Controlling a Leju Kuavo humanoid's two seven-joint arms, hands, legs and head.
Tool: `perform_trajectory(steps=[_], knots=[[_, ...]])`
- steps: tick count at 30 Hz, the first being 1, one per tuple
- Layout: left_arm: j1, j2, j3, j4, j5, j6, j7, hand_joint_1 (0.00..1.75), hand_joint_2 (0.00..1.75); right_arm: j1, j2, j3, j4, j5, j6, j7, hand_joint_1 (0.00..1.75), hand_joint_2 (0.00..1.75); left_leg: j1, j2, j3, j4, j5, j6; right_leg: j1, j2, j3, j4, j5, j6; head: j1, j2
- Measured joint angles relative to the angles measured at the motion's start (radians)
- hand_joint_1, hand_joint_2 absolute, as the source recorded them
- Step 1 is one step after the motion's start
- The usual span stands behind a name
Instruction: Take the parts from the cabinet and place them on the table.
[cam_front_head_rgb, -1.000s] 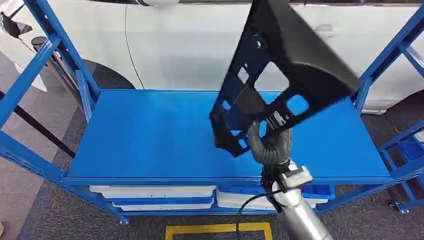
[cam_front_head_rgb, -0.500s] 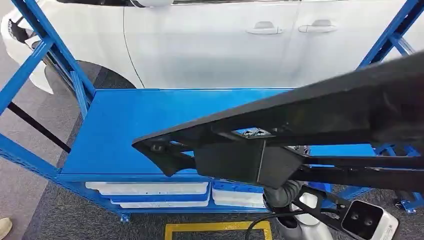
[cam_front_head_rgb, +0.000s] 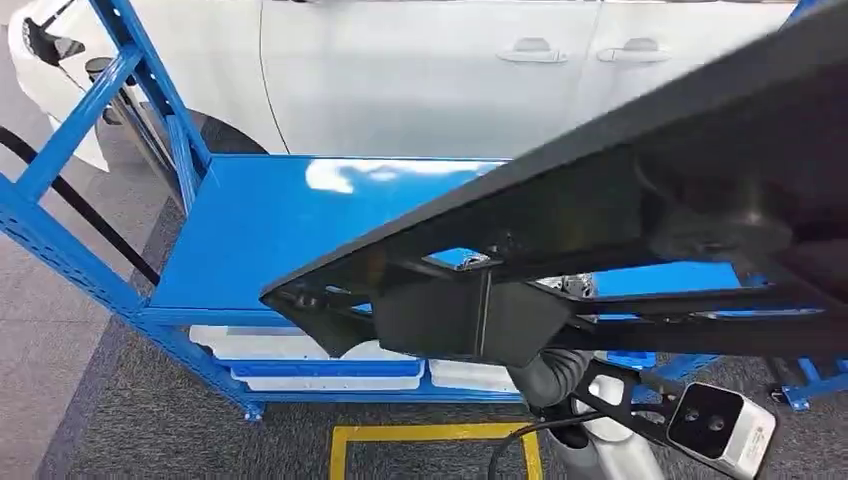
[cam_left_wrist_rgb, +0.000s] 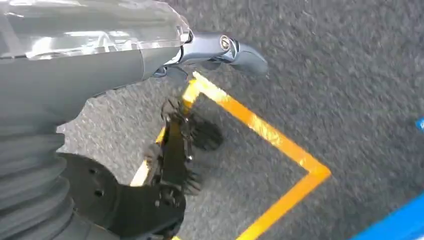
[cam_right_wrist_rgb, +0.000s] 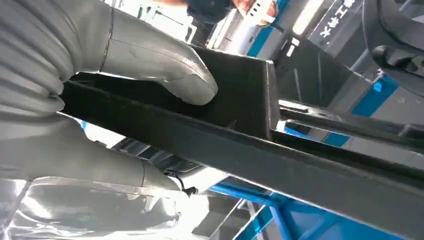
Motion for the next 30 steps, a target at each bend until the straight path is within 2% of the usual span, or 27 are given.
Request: perform_trajectory(steps=[1,2,3,4,5,6,9,10,11,12,13,14,15,16,17,18,19,20,21,23,24,25,26,27,28,29,30], knots=[[0.000,0.000,0.000,0.000,0.000,0.000,0.000,0.00,1.75,0.000,0.000,0.000,0.002,0.000,0.000,0.000,1.75,1.75,0.000,0.000,-0.013,0.002,0.009,-0.002,0.000,0.000,0.020,-0.005,0.016,0.000,0.000,0.000],[0.000,0.000,0.000,0.000,0.000,0.000,0.000,0.00,1.75,0.000,0.000,0.000,0.002,0.000,0.000,0.000,1.75,1.75,0.000,0.000,-0.023,0.004,0.014,-0.003,0.000,0.000,0.056,-0.042,0.041,0.000,0.000,0.000],[0.000,0.000,0.000,0.000,0.000,0.000,0.000,0.00,1.75,-0.001,0.000,0.000,0.002,0.000,0.000,0.000,1.75,1.75,0.000,0.000,-0.033,0.006,0.021,-0.006,0.000,0.000,0.120,-0.127,0.076,-0.003,0.000,0.000],[0.000,-0.001,0.001,0.000,0.000,0.000,0.000,0.00,1.75,-0.003,0.000,0.000,0.002,0.000,0.000,0.000,1.75,1.75,0.000,-0.002,-0.040,0.010,0.028,-0.011,0.000,0.000,0.200,-0.238,0.096,-0.008,0.000,0.000],[0.000,-0.001,0.001,0.000,0.000,0.000,0.000,0.00,1.75,-0.007,0.000,0.000,0.001,0.000,0.000,0.000,1.75,1.75,-0.002,-0.002,-0.046,0.012,0.032,-0.016,0.003,0.001,0.249,-0.315,0.069,-0.014,0.000,0.000],[-0.001,-0.001,0.001,0.000,0.000,0.000,0.000,0.00,1.75,-0.007,0.000,0.000,0.002,0.000,0.000,0.000,1.75,1.75,-0.003,-0.003,-0.048,0.012,0.040,-0.023,0.009,0.002,0.252,-0.325,0.075,-0.022,-0.001,0.000],[0.000,-0.001,0.001,0.000,0.000,0.000,0.000,0.00,1.75,-0.010,0.000,0.000,0.002,0.000,0.000,0.000,1.75,1.75,0.000,-0.003,-0.049,0.002,0.060,-0.041,0.015,0.002,0.240,-0.328,0.088,-0.040,0.000,0.000],[0.001,0.000,0.001,0.000,0.000,0.000,0.000,0.00,1.75,-0.010,0.001,0.000,0.002,0.000,0.000,0.000,1.75,1.75,0.000,-0.004,-0.053,0.006,0.058,-0.047,0.002,-0.003,0.236,-0.344,0.104,-0.053,0.000,0.000],[0.002,0.002,0.001,0.000,0.000,0.000,0.000,0.00,1.75,-0.012,0.002,0.001,0.002,0.000,0.000,0.000,1.75,1.75,0.002,-0.004,-0.062,0.029,0.018,-0.051,0.006,-0.005,0.230,-0.346,0.115,-0.061,0.000,0.000],[0.002,0.001,0.001,0.000,0.000,0.000,0.000,0.00,1.75,-0.012,0.003,0.002,0.002,0.000,0.000,0.000,1.75,1.75,0.003,-0.004,-0.081,0.083,-0.041,-0.055,0.006,-0.006,0.218,-0.345,0.123,-0.069,0.000,0.000],[0.002,0.001,0.001,0.000,0.000,0.000,0.000,0.00,1.75,-0.012,0.004,0.002,0.003,0.000,0.000,0.000,1.75,1.75,0.003,-0.004,-0.105,0.163,-0.101,-0.060,0.008,-0.006,0.205,-0.345,0.133,-0.071,0.000,0.000],[0.002,0.001,0.001,0.000,-0.002,0.000,0.000,0.00,1.75,-0.012,0.003,0.002,0.004,0.000,0.000,0.000,1.75,1.75,0.003,-0.004,-0.127,0.245,-0.146,-0.064,0.011,-0.006,0.191,-0.344,0.144,-0.072,0.000,0.000],[0.002,0.001,0.001,0.000,0.000,0.000,0.000,0.00,1.75,-0.012,0.004,0.002,0.005,0.000,0.000,0.000,1.75,1.75,0.003,-0.004,-0.138,0.307,-0.164,-0.066,0.013,-0.007,0.177,-0.341,0.154,-0.072,0.000,0.000],[0.002,0.001,0.001,0.000,0.000,0.000,0.000,0.00,1.75,-0.011,0.003,0.002,0.007,0.000,-0.001,0.002,1.75,1.75,0.003,-0.004,-0.130,0.325,-0.151,-0.066,0.014,-0.007,0.163,-0.338,0.162,-0.071,0.000,0.000],[0.002,0.001,0.001,0.000,0.000,-0.002,0.000,0.00,1.75,-0.011,0.003,0.003,0.008,0.003,-0.002,0.004,1.75,1.75,0.003,-0.004,-0.100,0.299,-0.119,-0.064,0.015,-0.006,0.149,-0.335,0.170,-0.069,0.000,0.000],[0.001,0.001,0.001,0.000,0.000,-0.003,0.000,0.00,1.75,-0.011,0.003,0.003,0.009,0.006,-0.005,0.007,1.75,1.75,0.003,-0.004,-0.054,0.239,-0.085,-0.061,0.016,-0.006,0.136,-0.331,0.178,-0.067,0.000,0.000],[0.000,0.002,0.001,0.000,0.000,-0.005,0.000,0.00,1.75,-0.011,0.002,0.005,0.010,0.012,-0.009,0.013,1.75,1.75,0.003,-0.004,0.015,0.144,-0.061,-0.055,0.016,-0.006,0.125,-0.327,0.185,-0.065,0.000,0.000],[-0.003,0.002,0.001,0.000,0.000,-0.006,0.001,0.00,1.75,-0.012,0.000,0.006,0.011,0.018,-0.016,0.019,1.75,1.75,0.002,-0.004,0.084,0.051,-0.068,-0.048,0.017,-0.006,0.118,-0.322,0.192,-0.061,0.000,0.000],[-0.006,0.003,0.001,0.000,0.000,-0.007,0.003,0.00,1.75,-0.014,-0.001,0.006,0.012,0.020,-0.020,0.027,1.75,1.75,-0.005,-0.004,0.121,-0.018,-0.091,-0.042,0.021,-0.006,0.110,-0.318,0.197,-0.054,0.000,0.000],[-0.006,0.003,0.001,0.000,0.000,-0.012,0.007,0.00,1.75,-0.026,-0.005,0.013,0.028,0.023,-0.031,0.060,1.75,1.75,-0.009,-0.005,0.106,-0.015,-0.081,-0.033,0.017,-0.007,0.110,-0.321,0.213,-0.042,0.000,0.000],[-0.006,0.004,0.000,0.000,0.000,-0.015,0.010,0.00,1.75,-0.036,-0.006,0.020,0.042,0.024,-0.039,0.073,1.75,1.75,-0.011,-0.005,0.100,-0.012,-0.075,-0.025,0.015,-0.007,0.109,-0.324,0.223,-0.037,0.000,0.000],[-0.006,0.002,-0.001,0.001,0.000,-0.019,0.010,0.00,1.75,-0.048,-0.007,0.027,0.063,0.027,-0.050,0.082,1.75,1.75,-0.003,-0.001,0.092,-0.025,-0.058,-0.017,0.022,-0.004,0.103,-0.326,0.232,-0.029,0.000,0.000],[-0.011,0.000,-0.002,0.002,0.000,-0.022,0.009,0.00,1.75,-0.059,-0.008,0.035,0.088,0.030,-0.060,0.084,1.75,1.75,-0.001,0.004,0.086,-0.025,-0.042,-0.010,0.016,-0.001,0.090,-0.312,0.198,-0.024,0.000,0.000],[-0.012,0.000,-0.003,0.002,0.000,-0.023,0.008,0.00,1.75,-0.072,-0.008,0.044,0.112,0.036,-0.069,0.084,1.75,1.75,0.000,0.006,0.068,-0.026,-0.031,-0.001,0.014,-0.001,0.073,-0.268,0.140,-0.021,0.000,0.000],[-0.012,0.000,-0.003,0.002,0.000,-0.022,0.005,0.00,1.75,-0.082,-0.010,0.056,0.138,0.031,-0.064,0.079,1.75,1.75,-0.001,0.007,0.051,-0.025,-0.017,0.000,0.009,-0.001,0.052,-0.196,0.077,-0.016,0.000,0.000],[-0.011,0.000,-0.002,0.002,0.000,-0.019,0.005,0.00,1.75,-0.086,-0.010,0.070,0.166,0.023,-0.047,0.069,1.75,1.75,-0.002,0.007,0.037,-0.024,-0.006,0.000,0.007,-0.001,0.034,-0.121,0.031,-0.012,0.000,0.000],[-0.008,0.000,0.001,0.002,0.000,-0.013,0.004,0.00,1.75,-0.088,-0.011,0.083,0.192,0.022,-0.040,0.058,1.75,1.75,-0.002,0.007,0.021,-0.022,0.004,-0.001,0.006,-0.001,0.021,-0.055,0.007,-0.008,0.000,0.000]])
